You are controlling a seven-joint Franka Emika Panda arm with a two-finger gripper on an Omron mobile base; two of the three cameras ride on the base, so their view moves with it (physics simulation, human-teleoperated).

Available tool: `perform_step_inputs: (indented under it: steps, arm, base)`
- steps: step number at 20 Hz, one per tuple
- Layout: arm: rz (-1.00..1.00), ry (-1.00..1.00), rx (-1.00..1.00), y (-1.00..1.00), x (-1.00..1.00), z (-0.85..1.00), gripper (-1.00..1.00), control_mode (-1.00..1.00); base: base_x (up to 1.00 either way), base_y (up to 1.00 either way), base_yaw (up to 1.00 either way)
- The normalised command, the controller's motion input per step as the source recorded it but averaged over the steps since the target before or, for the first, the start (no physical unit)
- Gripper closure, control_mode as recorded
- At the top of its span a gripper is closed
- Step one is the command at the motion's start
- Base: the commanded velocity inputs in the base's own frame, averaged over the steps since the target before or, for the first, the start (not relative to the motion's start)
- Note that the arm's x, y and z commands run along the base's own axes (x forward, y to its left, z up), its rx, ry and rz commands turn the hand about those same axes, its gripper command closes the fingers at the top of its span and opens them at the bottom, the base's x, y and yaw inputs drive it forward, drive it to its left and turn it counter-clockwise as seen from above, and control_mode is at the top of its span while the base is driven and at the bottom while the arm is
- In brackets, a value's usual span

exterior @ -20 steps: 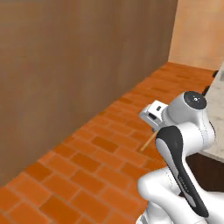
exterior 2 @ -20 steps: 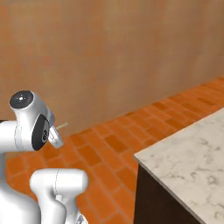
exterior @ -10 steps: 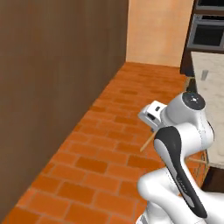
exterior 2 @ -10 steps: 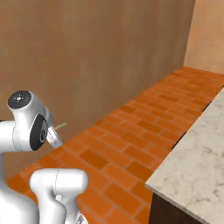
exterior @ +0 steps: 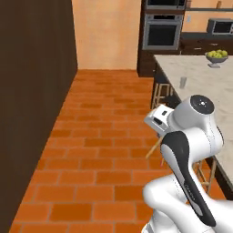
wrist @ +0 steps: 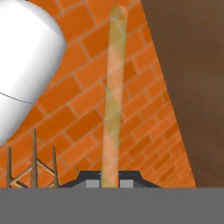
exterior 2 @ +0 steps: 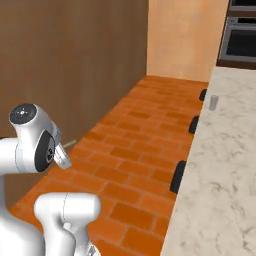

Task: Take a straw from the drawer in front and place it inside the glass cup on the dining counter.

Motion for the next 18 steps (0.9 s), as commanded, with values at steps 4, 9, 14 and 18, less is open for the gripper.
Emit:
perform_step_inputs:
  steps: [4,9,14,18]
  arm:
    - [0.00,0.00,0.00,0.00,0.00,0.00,1.00,1.00]
    - [0.00,0.00,0.00,0.00,0.00,0.00,1.00,1.00]
    - [0.00,0.00,0.00,0.00,0.00,0.00,1.00,1.00]
    - [0.00,0.00,0.00,0.00,0.00,0.00,1.00,1.00]
  base:
    - [1.00,0.28,-0.52]
    - [1.00,0.37,-0.51]
    - [1.00,0.65,-0.42]
    - [1.00,0.52,-0.37]
